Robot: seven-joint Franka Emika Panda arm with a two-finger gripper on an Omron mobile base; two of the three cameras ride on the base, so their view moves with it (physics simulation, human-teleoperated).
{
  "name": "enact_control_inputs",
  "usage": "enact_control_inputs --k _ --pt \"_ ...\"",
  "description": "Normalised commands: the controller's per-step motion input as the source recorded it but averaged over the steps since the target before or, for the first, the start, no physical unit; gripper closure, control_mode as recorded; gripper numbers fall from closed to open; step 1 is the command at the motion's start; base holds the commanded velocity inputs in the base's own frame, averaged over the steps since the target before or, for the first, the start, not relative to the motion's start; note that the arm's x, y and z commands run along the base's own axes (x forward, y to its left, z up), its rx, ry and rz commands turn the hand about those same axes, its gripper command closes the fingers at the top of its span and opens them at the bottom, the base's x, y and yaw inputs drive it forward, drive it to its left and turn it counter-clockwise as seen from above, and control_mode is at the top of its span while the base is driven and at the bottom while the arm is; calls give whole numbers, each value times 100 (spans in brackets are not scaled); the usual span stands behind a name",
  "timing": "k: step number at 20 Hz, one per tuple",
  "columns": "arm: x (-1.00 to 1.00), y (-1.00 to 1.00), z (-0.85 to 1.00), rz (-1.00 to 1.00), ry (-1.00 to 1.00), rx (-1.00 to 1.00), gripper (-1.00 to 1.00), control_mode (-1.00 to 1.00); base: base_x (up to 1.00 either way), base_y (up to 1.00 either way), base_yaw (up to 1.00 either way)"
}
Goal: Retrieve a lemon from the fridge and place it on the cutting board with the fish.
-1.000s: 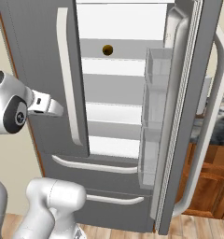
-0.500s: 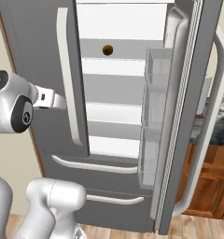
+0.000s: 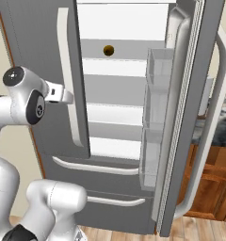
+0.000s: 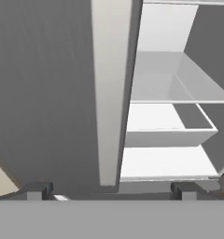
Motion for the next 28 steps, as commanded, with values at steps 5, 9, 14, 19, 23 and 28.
enact_control_inputs --k 5,9,14,19,23,28 --pt "35 -5 0 2 -4 1 -100 -100 0 0 0" --pt "23 -3 0 1 -7 0 -100 -100 0 0 0" --pt "40 0 0 2 -5 0 -100 -100 0 0 0" --pt "43 0 0 2 -2 0 -100 -100 0 0 0" --pt "33 0 0 0 -2 0 -100 -100 0 0 0" --pt "31 0 0 0 -4 0 -100 -100 0 0 0"
